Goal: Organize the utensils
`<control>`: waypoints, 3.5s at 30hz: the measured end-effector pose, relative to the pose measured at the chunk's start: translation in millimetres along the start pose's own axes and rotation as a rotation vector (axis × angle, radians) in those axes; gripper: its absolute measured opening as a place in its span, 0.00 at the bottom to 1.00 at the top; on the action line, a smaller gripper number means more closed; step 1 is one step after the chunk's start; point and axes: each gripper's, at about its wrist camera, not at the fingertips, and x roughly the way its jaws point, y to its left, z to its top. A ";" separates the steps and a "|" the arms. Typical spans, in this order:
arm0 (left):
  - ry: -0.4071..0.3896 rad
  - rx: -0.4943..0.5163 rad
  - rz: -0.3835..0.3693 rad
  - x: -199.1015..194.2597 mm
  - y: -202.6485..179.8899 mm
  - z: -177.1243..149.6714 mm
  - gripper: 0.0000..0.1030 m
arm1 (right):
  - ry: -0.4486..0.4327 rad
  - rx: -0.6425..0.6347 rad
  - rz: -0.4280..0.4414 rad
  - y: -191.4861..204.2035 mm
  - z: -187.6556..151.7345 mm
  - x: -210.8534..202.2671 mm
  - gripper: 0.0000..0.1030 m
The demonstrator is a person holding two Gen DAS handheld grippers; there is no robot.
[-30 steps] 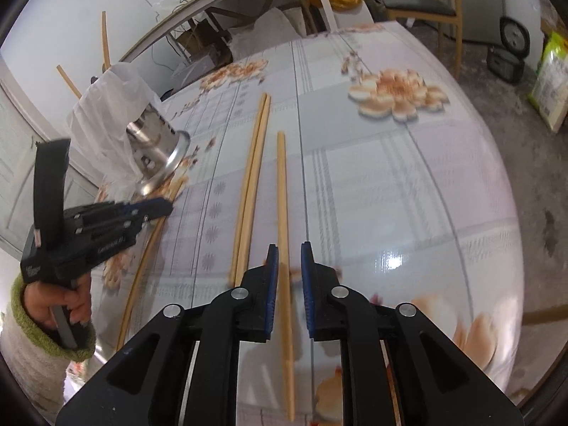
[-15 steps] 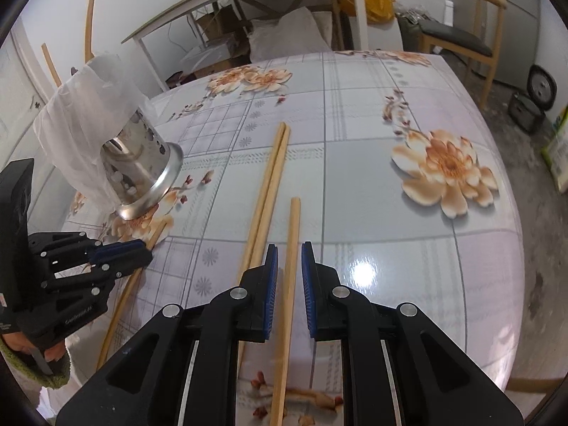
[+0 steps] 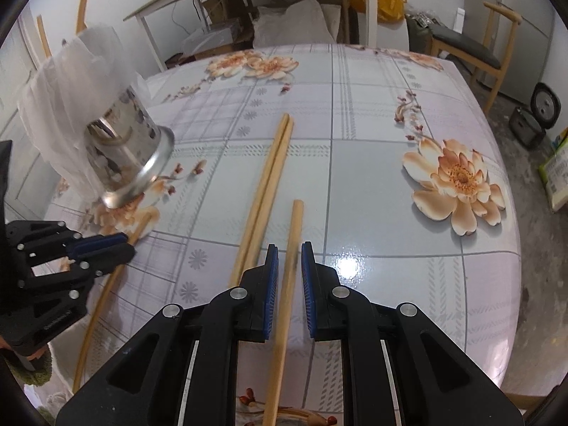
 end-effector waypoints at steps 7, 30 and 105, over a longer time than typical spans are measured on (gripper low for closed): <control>0.001 0.000 0.007 0.9 -1.9 0.5 0.09 | -0.003 -0.044 -0.055 7.4 -1.2 0.1 0.09; -0.007 0.002 0.024 1.9 -5.8 -0.4 0.08 | -0.180 0.121 0.132 -12.3 4.0 -80.2 0.04; -0.829 -0.235 -0.030 -267.7 141.3 72.7 0.06 | -0.370 0.111 0.303 12.2 20.6 -157.0 0.04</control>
